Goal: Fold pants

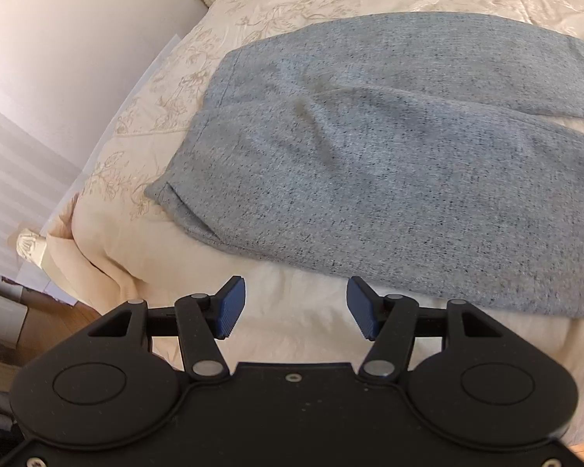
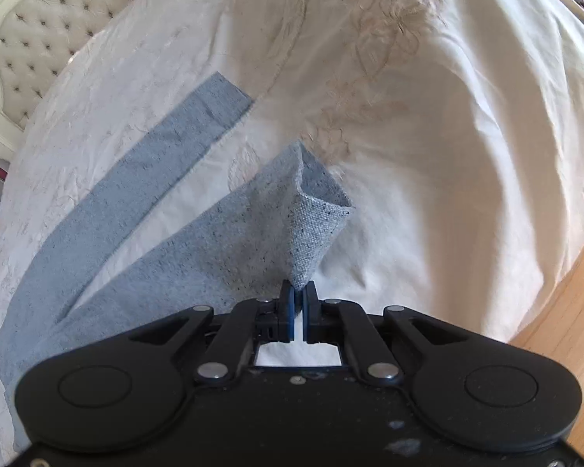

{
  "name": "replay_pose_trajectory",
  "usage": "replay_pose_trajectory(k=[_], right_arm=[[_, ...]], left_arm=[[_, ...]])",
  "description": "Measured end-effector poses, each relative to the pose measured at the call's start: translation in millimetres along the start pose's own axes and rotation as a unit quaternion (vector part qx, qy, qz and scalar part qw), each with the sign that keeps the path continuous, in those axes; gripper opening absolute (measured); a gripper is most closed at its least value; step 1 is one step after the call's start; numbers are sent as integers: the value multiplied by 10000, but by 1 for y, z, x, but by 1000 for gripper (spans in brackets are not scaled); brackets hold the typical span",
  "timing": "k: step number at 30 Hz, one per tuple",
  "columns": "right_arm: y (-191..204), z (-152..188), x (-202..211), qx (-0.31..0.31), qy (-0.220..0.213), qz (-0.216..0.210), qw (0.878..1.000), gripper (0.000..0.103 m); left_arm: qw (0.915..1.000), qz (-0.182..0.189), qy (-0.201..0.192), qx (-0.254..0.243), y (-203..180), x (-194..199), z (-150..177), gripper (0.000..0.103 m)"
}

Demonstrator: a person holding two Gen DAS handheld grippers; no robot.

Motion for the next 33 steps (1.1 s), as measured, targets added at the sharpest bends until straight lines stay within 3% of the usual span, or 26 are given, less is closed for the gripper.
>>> replay_pose_trajectory(k=[2, 6, 12, 18, 25, 33], right_arm=[[-6, 7, -9, -105, 216, 164, 9996, 4], [4, 1, 9, 7, -87, -13, 10000, 4], [9, -5, -2, 32, 51, 312, 9995, 5], [23, -6, -1, 104, -44, 611, 9981, 5], [40, -9, -1, 67, -126, 945, 9954, 5], [58, -9, -7, 24, -185, 1217, 9924, 5]], left_arm=[[9999, 48, 84, 130, 9, -5, -3, 64], [9975, 249, 256, 611, 37, -19, -9, 64], [9870, 607, 769, 1272, 81, -67, -17, 64], [9798, 741, 1054, 1530, 104, -114, -26, 63], [9744, 1064, 1401, 1402, 95, -162, -31, 64], [9685, 1171, 1458, 1645, 94, -190, -27, 94]])
Point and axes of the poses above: each gripper's, at about its wrist camera, not at the fingertips, and x roughly against the way its jaws point, y to its left, z to its underside, the point moved 4 cm from there along -x, roughly the way its jaws point, and after that the axes turned 3 degrees about -z, right-handed, at the moved point
